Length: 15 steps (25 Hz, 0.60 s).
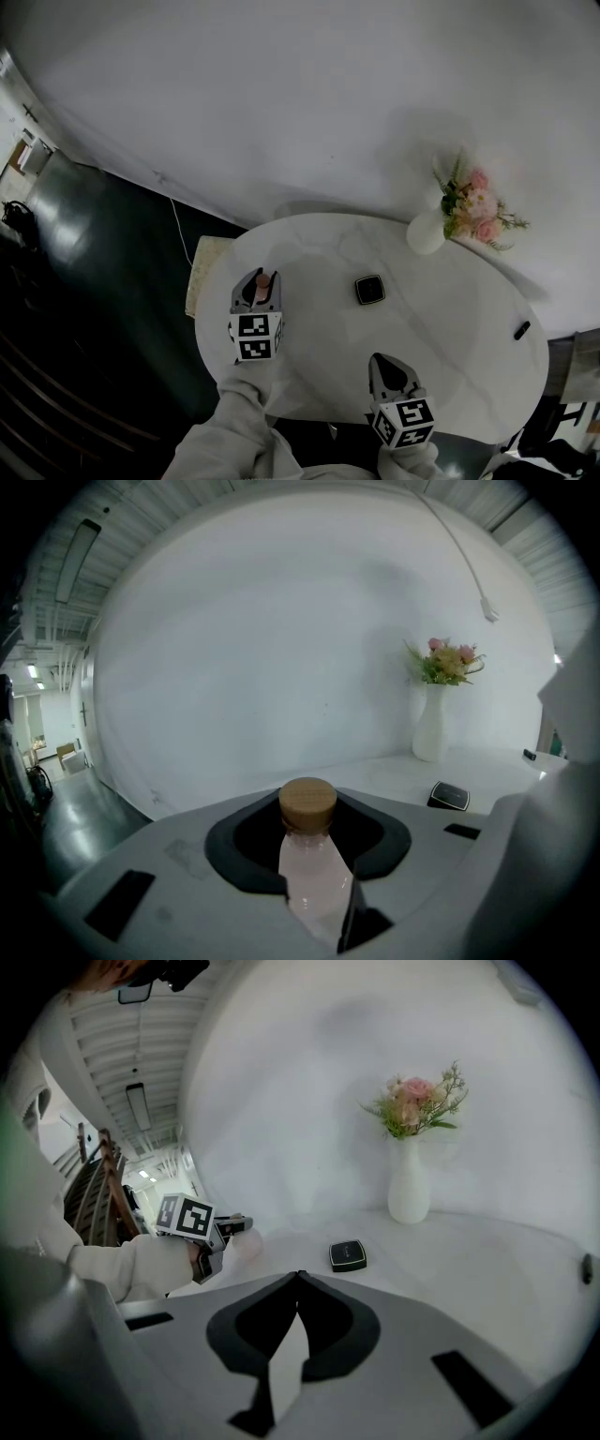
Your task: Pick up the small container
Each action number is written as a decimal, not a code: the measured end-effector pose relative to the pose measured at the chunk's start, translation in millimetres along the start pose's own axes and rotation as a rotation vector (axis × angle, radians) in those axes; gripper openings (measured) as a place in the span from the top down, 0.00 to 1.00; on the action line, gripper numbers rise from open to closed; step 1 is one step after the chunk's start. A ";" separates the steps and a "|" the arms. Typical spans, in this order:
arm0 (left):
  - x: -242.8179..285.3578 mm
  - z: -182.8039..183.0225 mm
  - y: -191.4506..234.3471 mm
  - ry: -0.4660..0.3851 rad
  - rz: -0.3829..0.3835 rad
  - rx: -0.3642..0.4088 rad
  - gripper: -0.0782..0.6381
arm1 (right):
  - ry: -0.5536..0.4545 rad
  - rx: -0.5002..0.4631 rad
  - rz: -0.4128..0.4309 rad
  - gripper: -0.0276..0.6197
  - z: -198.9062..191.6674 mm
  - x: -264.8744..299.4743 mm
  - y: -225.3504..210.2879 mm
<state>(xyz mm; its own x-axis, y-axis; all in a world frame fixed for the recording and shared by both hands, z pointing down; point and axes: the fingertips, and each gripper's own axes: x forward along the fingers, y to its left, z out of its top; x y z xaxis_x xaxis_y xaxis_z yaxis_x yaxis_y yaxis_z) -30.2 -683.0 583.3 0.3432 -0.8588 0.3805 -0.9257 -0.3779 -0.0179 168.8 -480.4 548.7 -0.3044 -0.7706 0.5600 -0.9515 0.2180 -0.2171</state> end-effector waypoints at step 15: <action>-52.7 31.9 -51.5 -0.032 -0.055 0.032 0.72 | -0.124 0.013 0.023 0.88 15.0 -33.8 -10.2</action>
<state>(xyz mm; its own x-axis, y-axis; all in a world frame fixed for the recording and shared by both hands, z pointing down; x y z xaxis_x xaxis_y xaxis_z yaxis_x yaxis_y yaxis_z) 4.4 -629.3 534.7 0.3986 -0.8469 0.3521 -0.8999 -0.4352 -0.0280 189.4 -465.6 519.9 -0.3173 -0.8336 0.4521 -0.9434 0.2290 -0.2398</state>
